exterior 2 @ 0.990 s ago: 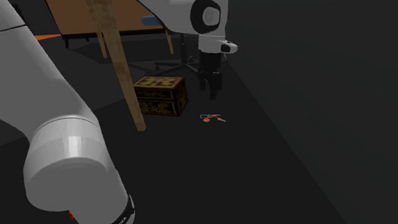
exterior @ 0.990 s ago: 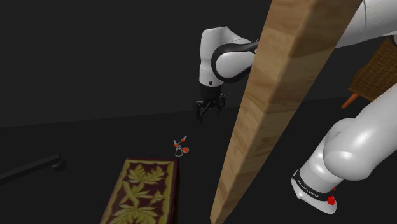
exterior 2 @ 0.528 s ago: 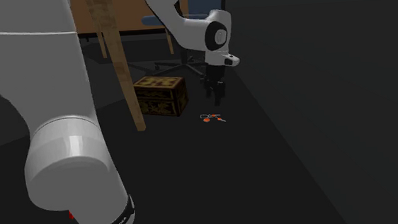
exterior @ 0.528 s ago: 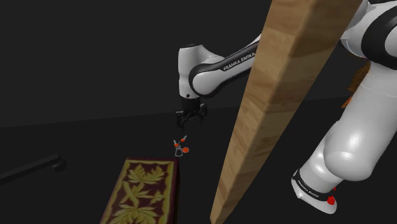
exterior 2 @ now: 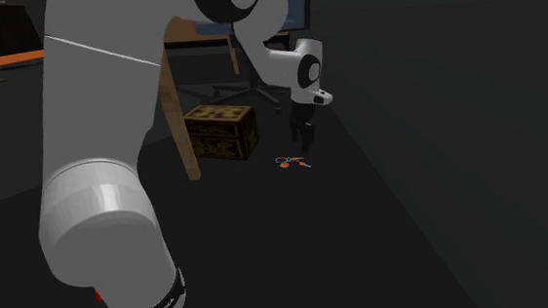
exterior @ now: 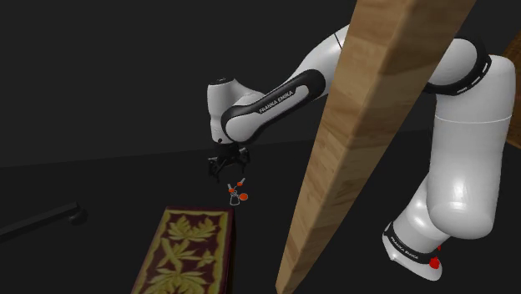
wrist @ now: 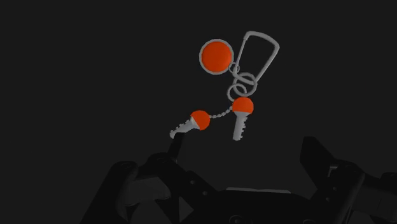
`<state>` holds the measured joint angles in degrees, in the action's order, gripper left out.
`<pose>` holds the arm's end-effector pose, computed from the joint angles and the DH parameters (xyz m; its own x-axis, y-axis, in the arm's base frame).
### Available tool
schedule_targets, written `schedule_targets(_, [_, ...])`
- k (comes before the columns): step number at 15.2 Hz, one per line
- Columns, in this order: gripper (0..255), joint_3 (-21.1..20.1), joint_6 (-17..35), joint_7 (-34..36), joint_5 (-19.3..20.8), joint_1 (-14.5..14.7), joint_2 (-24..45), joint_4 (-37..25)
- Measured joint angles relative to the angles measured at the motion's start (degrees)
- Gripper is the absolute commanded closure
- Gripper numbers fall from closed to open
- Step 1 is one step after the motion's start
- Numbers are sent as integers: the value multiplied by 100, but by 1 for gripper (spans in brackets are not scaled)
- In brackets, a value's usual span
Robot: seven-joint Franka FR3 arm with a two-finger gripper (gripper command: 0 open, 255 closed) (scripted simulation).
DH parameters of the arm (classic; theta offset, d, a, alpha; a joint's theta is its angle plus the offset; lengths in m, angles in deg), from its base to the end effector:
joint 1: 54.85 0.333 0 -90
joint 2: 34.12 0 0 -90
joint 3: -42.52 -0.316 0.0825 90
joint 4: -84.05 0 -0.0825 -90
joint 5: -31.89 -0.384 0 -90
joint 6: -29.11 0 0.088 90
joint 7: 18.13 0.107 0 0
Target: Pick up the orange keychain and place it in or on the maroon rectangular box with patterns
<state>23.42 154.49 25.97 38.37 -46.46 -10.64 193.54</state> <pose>0.5500 0.2710 0.2834 0.9657 -0.2364 -0.1077 -0.2334 -0.9716 0.0401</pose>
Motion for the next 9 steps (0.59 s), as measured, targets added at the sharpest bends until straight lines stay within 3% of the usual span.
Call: schedule_targets(9, [0,90,436,129,165,90,418,35])
